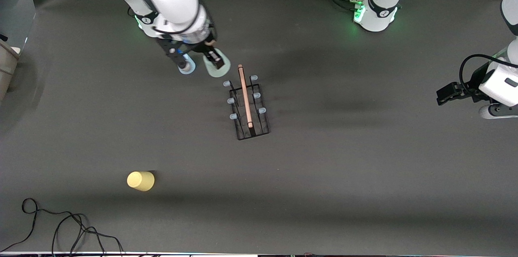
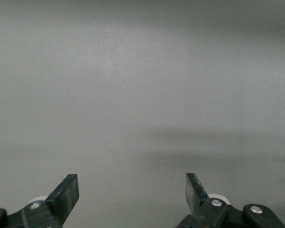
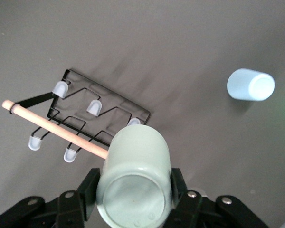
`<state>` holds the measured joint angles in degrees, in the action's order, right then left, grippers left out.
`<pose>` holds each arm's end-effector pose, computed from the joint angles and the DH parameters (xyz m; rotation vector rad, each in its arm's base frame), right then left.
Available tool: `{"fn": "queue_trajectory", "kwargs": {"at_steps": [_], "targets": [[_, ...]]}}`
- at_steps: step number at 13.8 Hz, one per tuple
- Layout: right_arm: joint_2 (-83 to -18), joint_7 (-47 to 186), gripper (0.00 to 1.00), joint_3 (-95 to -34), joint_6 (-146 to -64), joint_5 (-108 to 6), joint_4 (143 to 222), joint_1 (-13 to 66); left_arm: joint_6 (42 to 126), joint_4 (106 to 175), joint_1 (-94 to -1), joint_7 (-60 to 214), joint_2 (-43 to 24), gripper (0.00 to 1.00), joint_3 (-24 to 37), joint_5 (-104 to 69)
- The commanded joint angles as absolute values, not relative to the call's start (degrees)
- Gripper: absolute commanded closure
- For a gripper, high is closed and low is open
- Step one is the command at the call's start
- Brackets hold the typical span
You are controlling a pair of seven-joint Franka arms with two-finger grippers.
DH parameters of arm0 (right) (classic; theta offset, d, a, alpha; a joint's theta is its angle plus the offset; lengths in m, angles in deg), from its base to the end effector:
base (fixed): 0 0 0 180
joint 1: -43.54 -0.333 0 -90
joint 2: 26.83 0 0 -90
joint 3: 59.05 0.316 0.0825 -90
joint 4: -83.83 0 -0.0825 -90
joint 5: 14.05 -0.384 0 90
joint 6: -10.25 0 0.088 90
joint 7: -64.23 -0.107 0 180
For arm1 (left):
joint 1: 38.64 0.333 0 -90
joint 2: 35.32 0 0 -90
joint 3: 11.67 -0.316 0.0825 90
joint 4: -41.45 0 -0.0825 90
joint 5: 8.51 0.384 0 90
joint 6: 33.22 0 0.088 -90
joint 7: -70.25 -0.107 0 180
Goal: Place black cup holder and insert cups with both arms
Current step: 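Carry the green cup over the rack and lower it onto a peg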
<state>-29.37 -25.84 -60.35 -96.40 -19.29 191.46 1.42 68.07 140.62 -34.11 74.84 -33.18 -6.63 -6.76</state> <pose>0.4241 0.3759 0.4782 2.8147 -1.3397 -0.1615 0.5749 -0.0017 0.5444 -3.1133 -0.1017 -0.0015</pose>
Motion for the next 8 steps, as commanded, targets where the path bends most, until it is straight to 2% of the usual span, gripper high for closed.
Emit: {"fn": "queue_trajectory", "kwargs": {"at_steps": [1,8], "targets": [[-30.53,-27.27,1.0,-61.25,-97.58,-19.5,191.49,1.09,67.86,138.75,-34.94,74.12,-32.86,0.0,-6.75,-7.36],[-30.96,-27.18,1.0,-61.51,-111.9,-19.32,202.21,1.0,67.94,138.4,-35.47,74.56,-32.69,0.0,-6.75,-7.36]]}}
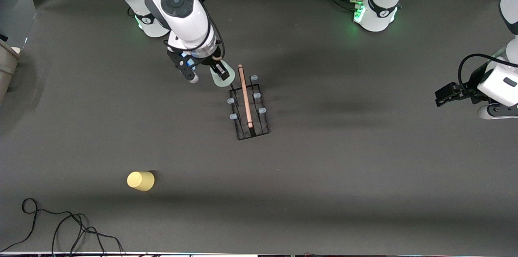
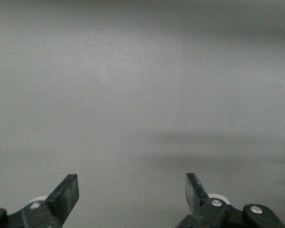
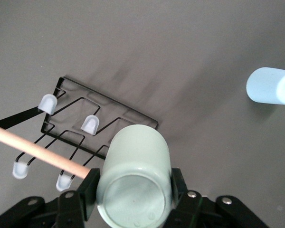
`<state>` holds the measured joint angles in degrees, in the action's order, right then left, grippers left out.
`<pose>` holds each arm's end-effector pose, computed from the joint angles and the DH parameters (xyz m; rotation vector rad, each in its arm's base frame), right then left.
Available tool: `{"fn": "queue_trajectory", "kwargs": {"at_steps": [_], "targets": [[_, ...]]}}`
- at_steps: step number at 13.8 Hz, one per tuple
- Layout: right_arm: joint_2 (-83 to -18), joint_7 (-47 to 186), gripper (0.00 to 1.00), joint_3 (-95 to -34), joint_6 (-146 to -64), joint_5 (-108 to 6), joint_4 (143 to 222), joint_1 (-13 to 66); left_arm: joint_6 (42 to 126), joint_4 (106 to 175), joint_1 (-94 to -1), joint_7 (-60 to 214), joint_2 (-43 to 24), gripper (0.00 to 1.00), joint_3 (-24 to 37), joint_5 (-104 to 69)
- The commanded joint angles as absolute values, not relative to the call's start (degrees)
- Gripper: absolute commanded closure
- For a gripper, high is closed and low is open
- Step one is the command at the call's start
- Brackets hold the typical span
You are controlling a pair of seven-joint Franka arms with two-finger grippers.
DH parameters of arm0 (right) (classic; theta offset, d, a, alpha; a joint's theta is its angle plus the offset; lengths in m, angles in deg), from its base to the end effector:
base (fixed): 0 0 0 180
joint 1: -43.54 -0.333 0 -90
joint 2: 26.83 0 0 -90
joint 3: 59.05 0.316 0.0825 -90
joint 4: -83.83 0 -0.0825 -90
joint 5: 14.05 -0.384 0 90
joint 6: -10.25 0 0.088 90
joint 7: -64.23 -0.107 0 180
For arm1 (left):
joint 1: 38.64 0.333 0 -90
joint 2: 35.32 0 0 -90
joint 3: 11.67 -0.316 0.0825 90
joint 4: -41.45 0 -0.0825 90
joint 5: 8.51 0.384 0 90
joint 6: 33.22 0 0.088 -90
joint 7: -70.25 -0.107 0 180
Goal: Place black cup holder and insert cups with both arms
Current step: 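Carry the green cup over the rack and lower it onto a peg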
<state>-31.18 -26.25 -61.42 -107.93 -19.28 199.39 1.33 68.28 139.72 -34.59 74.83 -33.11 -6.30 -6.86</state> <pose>0.4306 0.3659 0.4125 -2.8026 1.4027 0.1289 0.5770 -0.0100 0.5516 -3.1167 -0.0803 -0.0300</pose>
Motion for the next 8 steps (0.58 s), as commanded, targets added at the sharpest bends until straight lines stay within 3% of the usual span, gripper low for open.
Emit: {"fn": "queue_trajectory", "kwargs": {"at_steps": [1,8], "targets": [[-31.66,-27.18,1.0,-61.51,-112.78,-19.32,202.57,0.92,67.77,138.4,-35.48,74.73,-32.69,0.0,-6.66,-7.45],[-38.95,-27.36,1.0,-61.25,-117.97,-19.23,202.4,0.3,67.5,138.48,-35.91,74.82,-32.69,0.0,-6.75,-7.45]]}}
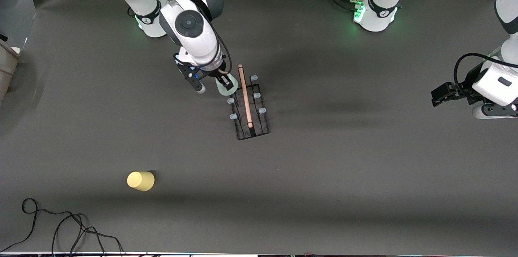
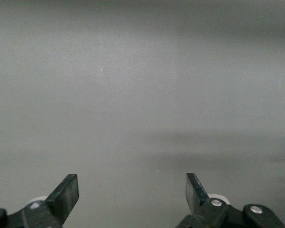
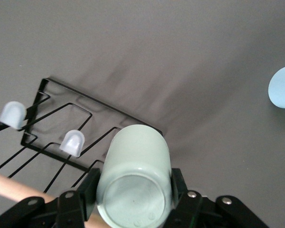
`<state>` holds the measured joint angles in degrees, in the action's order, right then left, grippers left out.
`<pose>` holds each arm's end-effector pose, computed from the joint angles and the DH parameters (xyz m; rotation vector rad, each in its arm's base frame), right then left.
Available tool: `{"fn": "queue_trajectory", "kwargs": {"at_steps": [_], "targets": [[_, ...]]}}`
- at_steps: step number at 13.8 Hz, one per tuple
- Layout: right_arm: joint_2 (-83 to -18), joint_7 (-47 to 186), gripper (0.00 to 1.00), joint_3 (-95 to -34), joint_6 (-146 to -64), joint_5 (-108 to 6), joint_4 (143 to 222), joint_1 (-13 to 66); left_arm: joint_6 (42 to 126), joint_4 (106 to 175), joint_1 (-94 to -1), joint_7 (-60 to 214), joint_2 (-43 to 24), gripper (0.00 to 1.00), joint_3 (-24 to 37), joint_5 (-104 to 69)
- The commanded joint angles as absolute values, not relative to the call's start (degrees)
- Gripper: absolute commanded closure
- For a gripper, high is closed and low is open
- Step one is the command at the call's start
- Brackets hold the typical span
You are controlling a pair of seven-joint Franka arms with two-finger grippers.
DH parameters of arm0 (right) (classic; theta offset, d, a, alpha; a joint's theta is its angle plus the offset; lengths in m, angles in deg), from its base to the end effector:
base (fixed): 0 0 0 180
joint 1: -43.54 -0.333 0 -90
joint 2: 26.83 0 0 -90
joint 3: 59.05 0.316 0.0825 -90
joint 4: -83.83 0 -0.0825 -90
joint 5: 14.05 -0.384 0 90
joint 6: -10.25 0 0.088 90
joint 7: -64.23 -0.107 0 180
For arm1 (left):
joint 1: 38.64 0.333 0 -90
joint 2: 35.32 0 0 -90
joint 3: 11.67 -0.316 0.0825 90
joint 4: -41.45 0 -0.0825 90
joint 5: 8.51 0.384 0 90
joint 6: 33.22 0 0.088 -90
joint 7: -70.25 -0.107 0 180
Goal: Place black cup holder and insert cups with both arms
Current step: 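Carry the green cup over the rack and lower it onto a peg, then release the green cup and move the right gripper to the yellow cup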
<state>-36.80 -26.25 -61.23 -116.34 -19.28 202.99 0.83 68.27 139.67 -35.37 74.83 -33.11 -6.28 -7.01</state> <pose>0.4304 0.3725 0.3410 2.7962 -1.3983 -0.1217 0.5769 -0.0182 0.5520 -3.1199 -0.0594 -0.0311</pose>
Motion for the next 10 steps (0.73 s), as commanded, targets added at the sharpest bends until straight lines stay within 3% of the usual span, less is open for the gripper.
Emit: {"fn": "queue_trajectory", "kwargs": {"at_steps": [1,2,3,4,8,10], "targets": [[-39.57,-27.27,1.0,-61.25,-118.24,-19.23,202.22,0.3,67.59,138.57,-36.0,74.91,-32.69,0.0,-6.75,-7.45],[-39.93,-27.27,0.94,-61.25,-118.24,-19.23,201.96,0.3,67.59,138.66,-36.09,74.99,-32.51,0.0,-6.75,-7.45],[-39.93,-27.09,0.26,-61.25,-117.89,-19.23,201.52,0.47,67.59,138.66,-36.09,75.43,-32.42,0.0,-6.75,-7.45],[-39.67,-26.92,0.0,-61.33,-117.11,-19.23,200.39,0.48,67.68,138.66,-36.09,75.52,-32.42,0.0,-6.75,-7.45],[-39.31,-24.74,0.0,-62.47,-99.75,-17.92,187.76,1.53,67.94,138.57,-35.83,75.35,-31.81,0.0,-6.75,-7.45],[-39.31,-17.47,0.0,-66.24,-91.82,-16.86,181.16,1.53,68.12,138.57,-36.0,75.43,-31.54,0.0,-6.83,-7.45]]}}
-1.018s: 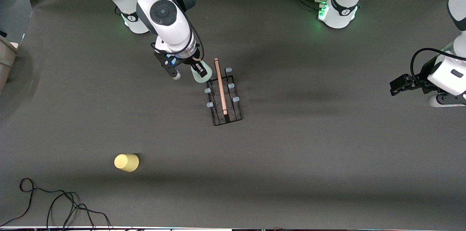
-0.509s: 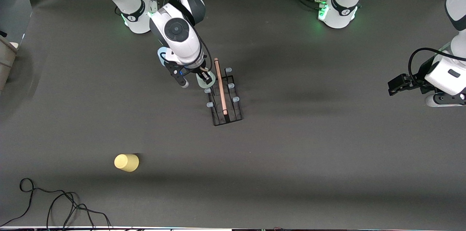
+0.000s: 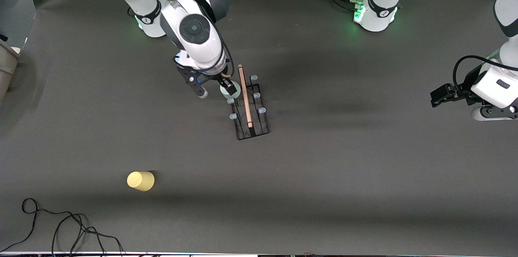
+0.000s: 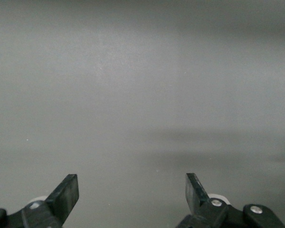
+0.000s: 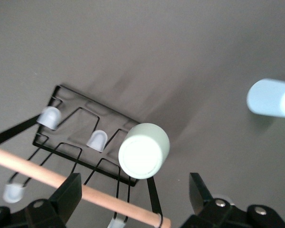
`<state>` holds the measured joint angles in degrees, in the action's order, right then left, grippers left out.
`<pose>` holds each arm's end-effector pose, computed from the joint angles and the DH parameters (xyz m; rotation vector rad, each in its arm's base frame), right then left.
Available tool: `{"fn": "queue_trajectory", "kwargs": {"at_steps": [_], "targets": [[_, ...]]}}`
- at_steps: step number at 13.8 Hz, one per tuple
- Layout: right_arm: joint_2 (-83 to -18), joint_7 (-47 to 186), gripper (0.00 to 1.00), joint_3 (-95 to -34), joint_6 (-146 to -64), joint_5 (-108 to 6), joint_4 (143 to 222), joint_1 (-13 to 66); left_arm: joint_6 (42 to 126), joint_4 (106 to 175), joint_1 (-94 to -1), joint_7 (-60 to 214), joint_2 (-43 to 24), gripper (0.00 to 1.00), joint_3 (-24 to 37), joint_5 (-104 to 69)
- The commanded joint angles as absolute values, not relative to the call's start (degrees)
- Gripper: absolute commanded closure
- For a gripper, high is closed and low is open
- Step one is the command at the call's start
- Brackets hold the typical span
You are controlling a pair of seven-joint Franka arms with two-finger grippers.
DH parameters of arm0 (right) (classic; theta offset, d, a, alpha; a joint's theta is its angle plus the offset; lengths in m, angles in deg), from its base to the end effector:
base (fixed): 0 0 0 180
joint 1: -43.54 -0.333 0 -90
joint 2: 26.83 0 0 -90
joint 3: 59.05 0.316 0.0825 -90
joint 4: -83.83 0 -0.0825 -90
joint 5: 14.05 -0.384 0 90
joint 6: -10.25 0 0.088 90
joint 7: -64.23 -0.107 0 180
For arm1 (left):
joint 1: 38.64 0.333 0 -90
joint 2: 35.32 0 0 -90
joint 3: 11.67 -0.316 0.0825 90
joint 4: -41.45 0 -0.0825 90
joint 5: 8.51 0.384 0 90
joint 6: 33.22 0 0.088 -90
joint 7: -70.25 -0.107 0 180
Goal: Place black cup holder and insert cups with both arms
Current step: 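Release the green cup and move the right gripper to the yellow cup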
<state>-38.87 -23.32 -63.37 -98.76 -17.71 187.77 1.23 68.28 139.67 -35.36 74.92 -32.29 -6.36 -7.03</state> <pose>0.4704 0.3762 0.4143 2.7543 -1.3114 -0.1432 0.5800 -0.0172 0.5437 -3.1208 -0.0642 -0.0090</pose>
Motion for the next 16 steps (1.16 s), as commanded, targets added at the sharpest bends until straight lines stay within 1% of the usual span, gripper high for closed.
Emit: {"fn": "queue_trajectory", "kwargs": {"at_steps": [1,3,6,7,8,10,12,14,16], "targets": [[-39.14,-11.16,0.0,-68.95,-89.53,-16.94,178.78,1.53,68.12,138.57,-36.0,75.43,-31.54,0.0,-6.75,-7.45],[-39.14,1.41,0.0,-74.58,-86.44,-16.95,175.08,1.53,67.94,138.48,-36.0,75.52,-31.54,0.0,-6.75,-7.45],[-39.93,24.42,0.0,-84.59,-86.51,-17.47,173.05,1.79,67.59,138.57,-36.18,75.61,-31.63,0.0,-6.75,-7.36],[-40.28,31.98,0.0,-87.06,-87.04,-17.56,172.52,2.84,67.07,138.48,-36.27,75.61,-31.89,0.0,-6.75,-7.36],[-41.93,38.5,0.0,-87.87,-87.82,-17.47,171.21,4.76,66.8,138.48,-36.27,75.52,-32.07,0.0,-6.75,-7.19],[-45.27,49.41,0.0,-87.79,-89.76,-17.65,167.35,11.26,66.62,138.57,-36.27,75.09,-32.16,0.0,-6.75,-7.19],[-49.14,57.51,0.0,-87.7,-90.73,-21.22,164.35,15.66,66.62,138.57,-36.0,74.91,-32.33,0.0,-6.83,-7.28],[-53.09,61.05,0.0,-87.7,-93.7,-24.58,163.99,17.17,65.58,138.4,-35.74,74.56,-32.77,0.0,-6.83,-7.1],[-57.31,61.85,0.0,-87.44,-100.89,-25.91,164.25,17.35,65.66,138.31,-35.48,74.12,-32.77,0.0,-7.1,-7.1]]}}
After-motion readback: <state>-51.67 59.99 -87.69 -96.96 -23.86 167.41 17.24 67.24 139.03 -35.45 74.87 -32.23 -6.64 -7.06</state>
